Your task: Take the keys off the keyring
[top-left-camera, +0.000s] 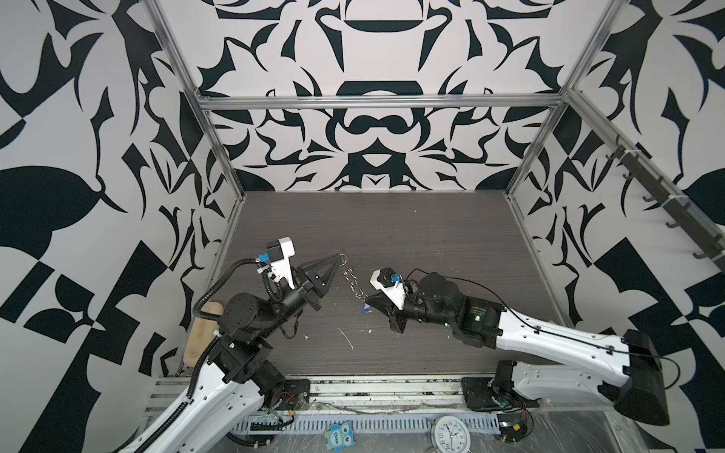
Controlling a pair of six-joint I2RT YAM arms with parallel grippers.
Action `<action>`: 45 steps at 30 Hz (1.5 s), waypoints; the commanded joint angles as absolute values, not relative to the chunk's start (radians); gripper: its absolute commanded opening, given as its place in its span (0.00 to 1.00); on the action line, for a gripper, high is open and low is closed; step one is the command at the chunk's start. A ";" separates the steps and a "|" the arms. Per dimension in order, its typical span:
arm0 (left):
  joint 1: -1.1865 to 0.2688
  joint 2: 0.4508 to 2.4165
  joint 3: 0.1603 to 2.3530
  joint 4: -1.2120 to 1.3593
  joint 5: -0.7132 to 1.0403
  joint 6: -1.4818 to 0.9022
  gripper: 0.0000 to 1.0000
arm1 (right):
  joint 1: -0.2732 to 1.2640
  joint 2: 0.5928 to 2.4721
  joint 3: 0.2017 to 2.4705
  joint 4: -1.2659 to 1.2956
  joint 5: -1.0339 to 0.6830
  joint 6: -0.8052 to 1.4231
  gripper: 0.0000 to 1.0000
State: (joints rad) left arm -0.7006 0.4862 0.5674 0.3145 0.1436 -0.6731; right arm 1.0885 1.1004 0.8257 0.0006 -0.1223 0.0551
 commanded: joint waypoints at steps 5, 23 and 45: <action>-0.698 0.446 0.499 0.263 0.103 -0.693 0.07 | 1.094 1.011 0.910 -0.091 -0.038 0.019 0.00; -0.698 0.389 0.510 0.109 -0.022 -0.617 0.49 | 1.092 0.941 0.937 -0.192 0.036 -0.028 0.00; -0.699 0.752 0.678 0.174 0.684 -0.485 0.41 | 0.865 0.966 1.055 -0.354 -0.531 -0.043 0.00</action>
State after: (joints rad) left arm -0.6998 0.7506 0.6365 0.1608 0.6170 -0.5182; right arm 0.8730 0.9611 0.9989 -0.3660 -0.4191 -0.0681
